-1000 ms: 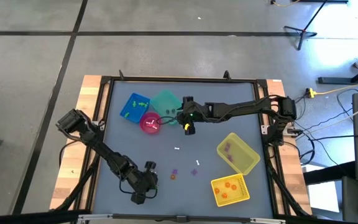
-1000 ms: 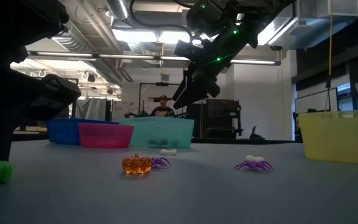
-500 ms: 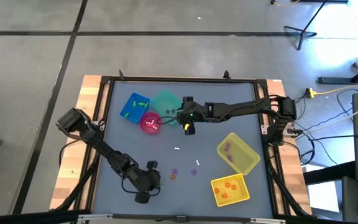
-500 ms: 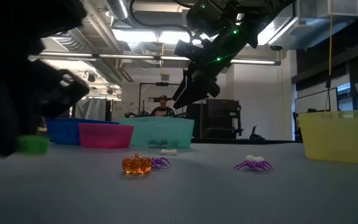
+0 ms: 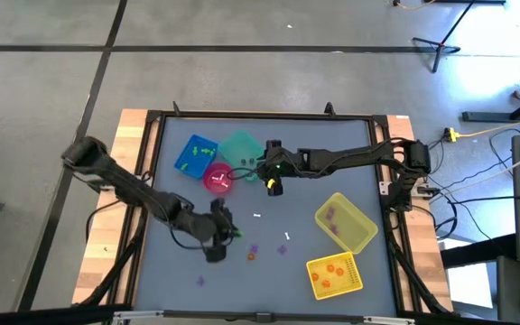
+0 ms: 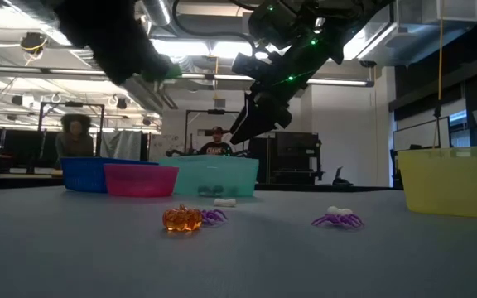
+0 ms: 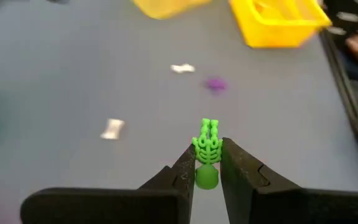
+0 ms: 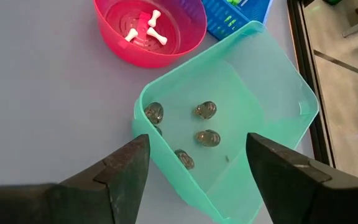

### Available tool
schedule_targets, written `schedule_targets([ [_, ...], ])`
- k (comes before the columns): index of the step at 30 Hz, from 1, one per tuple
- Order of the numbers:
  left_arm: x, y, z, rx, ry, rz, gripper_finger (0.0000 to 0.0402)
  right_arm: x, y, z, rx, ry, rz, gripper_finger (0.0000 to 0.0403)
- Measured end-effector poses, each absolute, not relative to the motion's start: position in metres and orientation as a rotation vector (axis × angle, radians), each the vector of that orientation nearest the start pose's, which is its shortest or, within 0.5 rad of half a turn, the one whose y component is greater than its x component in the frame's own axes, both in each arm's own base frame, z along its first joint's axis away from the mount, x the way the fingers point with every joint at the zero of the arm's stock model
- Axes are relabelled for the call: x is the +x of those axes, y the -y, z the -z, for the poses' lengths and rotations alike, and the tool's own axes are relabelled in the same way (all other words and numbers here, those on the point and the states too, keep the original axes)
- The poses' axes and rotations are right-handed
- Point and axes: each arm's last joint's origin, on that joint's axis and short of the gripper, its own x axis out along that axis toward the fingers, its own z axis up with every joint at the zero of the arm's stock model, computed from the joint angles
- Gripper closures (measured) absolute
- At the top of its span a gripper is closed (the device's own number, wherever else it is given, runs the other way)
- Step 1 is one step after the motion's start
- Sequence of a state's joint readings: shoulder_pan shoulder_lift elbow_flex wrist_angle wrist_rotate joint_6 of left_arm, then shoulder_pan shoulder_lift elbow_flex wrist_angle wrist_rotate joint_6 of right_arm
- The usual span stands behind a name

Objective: Sort Halloween decoration
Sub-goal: Put the green skeleton toy into the blue bin

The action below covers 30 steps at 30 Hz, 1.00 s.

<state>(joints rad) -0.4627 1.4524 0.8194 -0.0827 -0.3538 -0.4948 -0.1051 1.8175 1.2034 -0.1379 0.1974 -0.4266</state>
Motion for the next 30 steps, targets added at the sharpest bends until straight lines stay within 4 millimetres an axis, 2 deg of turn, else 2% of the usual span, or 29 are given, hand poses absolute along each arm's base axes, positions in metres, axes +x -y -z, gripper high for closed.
schedule_targets([
  [5,0.246,0.086,-0.233,-0.179,-0.691,-0.192,0.0360,0.387,0.047,-0.202,-0.436,-0.804,0.124,0.0136],
  [11,0.218,0.043,-0.249,-0.135,-0.762,-0.404,0.0360,0.387,0.047,-0.202,-0.435,-0.804,0.123,0.0136],
  [18,0.198,0.003,-0.243,-0.116,-0.951,-0.609,0.0360,0.387,0.046,-0.202,-0.434,-0.803,0.121,0.0136],
  [22,0.193,-0.014,-0.236,-0.122,-1.052,-0.703,0.0360,0.387,0.046,-0.202,-0.434,-0.804,0.122,0.0136],
  [30,0.190,-0.041,-0.234,-0.190,-1.062,-0.831,0.0360,0.387,0.047,-0.202,-0.434,-0.804,0.122,0.0136],
])
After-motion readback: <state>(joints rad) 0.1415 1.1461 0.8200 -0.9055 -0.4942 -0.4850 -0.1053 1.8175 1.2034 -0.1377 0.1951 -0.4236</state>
